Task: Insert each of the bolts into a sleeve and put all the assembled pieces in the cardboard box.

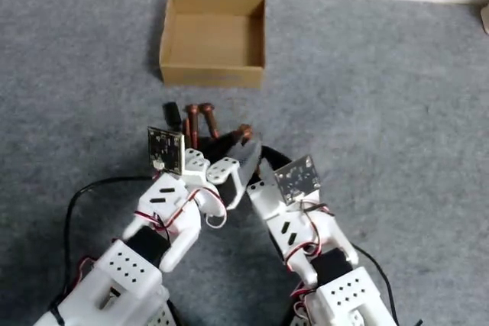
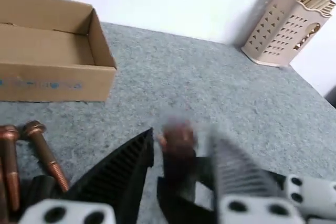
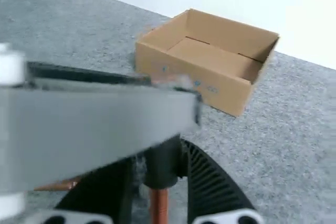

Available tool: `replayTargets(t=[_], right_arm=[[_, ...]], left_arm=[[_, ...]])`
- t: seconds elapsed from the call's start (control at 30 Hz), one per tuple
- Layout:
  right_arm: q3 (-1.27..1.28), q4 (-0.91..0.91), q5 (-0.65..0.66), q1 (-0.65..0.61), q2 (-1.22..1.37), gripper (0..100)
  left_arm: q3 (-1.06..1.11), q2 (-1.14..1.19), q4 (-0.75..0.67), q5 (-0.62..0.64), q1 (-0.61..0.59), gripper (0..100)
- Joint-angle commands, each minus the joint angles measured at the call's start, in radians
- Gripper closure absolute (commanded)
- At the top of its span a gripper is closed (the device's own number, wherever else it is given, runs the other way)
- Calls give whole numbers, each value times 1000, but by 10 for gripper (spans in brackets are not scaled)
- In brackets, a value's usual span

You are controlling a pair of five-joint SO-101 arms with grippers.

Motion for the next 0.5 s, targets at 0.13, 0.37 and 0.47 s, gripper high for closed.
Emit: replayTargets(t=[0.13,0.37,0.47], right_arm=[[42,-31,9,19,-7,995],[44,-31,9,19,-7,995],[45,-31,9,19,-7,995]], left_arm=[[-64,-21,121,28,-15,713],[-96,-22,123,52,-62,753],[-97,-24,123,52,-47,819]])
